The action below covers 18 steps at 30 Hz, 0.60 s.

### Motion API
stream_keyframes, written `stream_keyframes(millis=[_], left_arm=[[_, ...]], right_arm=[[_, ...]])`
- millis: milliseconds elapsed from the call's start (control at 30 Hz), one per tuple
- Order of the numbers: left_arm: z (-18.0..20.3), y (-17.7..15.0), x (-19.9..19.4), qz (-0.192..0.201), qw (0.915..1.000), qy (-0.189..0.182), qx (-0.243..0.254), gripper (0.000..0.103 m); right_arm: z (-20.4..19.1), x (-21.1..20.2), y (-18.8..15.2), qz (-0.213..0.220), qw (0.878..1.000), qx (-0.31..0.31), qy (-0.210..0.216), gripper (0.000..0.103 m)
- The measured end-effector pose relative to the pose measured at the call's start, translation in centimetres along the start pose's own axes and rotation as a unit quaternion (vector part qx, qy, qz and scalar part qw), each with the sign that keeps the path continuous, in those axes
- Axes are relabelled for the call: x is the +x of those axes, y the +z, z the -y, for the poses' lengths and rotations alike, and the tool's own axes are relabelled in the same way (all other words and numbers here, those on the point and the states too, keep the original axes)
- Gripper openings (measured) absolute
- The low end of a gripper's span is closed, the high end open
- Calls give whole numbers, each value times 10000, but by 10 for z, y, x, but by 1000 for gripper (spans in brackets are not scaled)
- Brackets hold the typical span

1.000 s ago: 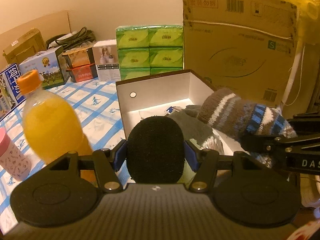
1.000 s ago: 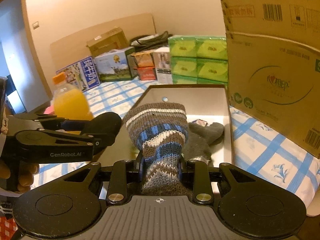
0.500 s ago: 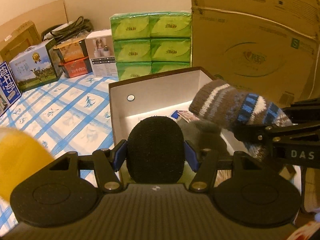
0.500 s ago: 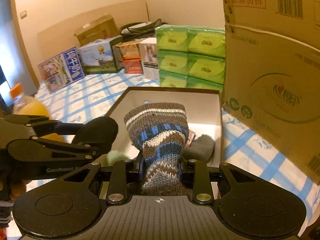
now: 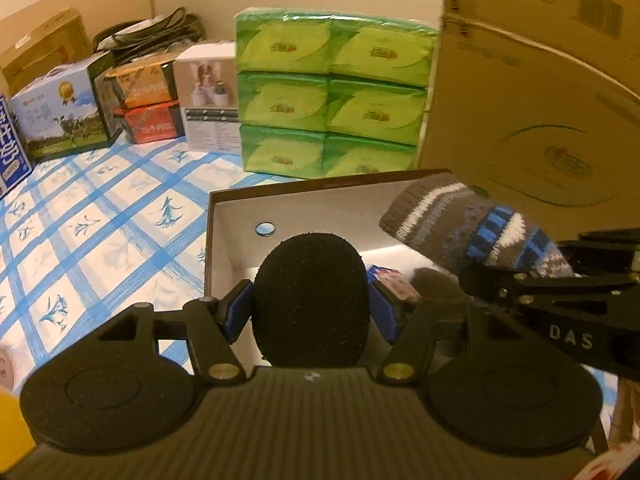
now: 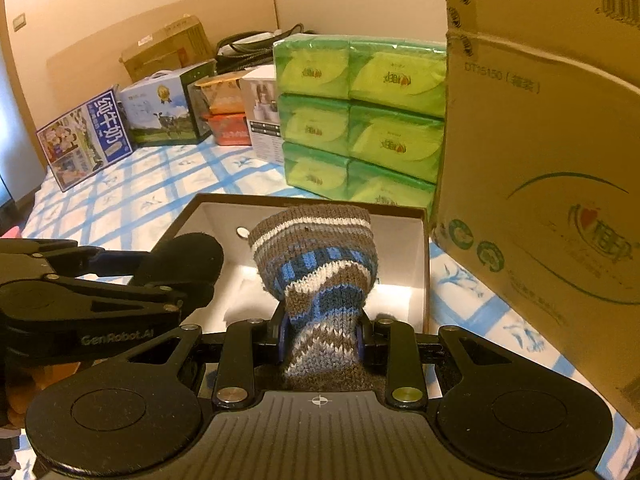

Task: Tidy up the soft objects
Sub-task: 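Carry the black sponge and knitted sock over the brown box with both tools, then open both tools to drop the sponge and sock into the box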

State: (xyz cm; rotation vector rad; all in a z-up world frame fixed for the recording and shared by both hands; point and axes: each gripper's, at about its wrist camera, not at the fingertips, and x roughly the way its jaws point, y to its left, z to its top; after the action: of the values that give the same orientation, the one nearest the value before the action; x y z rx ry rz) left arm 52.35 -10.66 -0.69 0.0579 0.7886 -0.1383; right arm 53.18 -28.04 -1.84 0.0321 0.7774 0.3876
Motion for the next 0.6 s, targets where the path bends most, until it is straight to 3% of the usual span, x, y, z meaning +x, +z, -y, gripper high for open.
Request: stream_keyframes(millis=[267,600], left_arm=[[-4,10,27,24,9997,160,-159,75],[-4,4,32,6,9996,243,-114,75]], right_arm=[[13,15,0,-11,9997,189,173,30],[13,19,1,180,9992,238,252,35]])
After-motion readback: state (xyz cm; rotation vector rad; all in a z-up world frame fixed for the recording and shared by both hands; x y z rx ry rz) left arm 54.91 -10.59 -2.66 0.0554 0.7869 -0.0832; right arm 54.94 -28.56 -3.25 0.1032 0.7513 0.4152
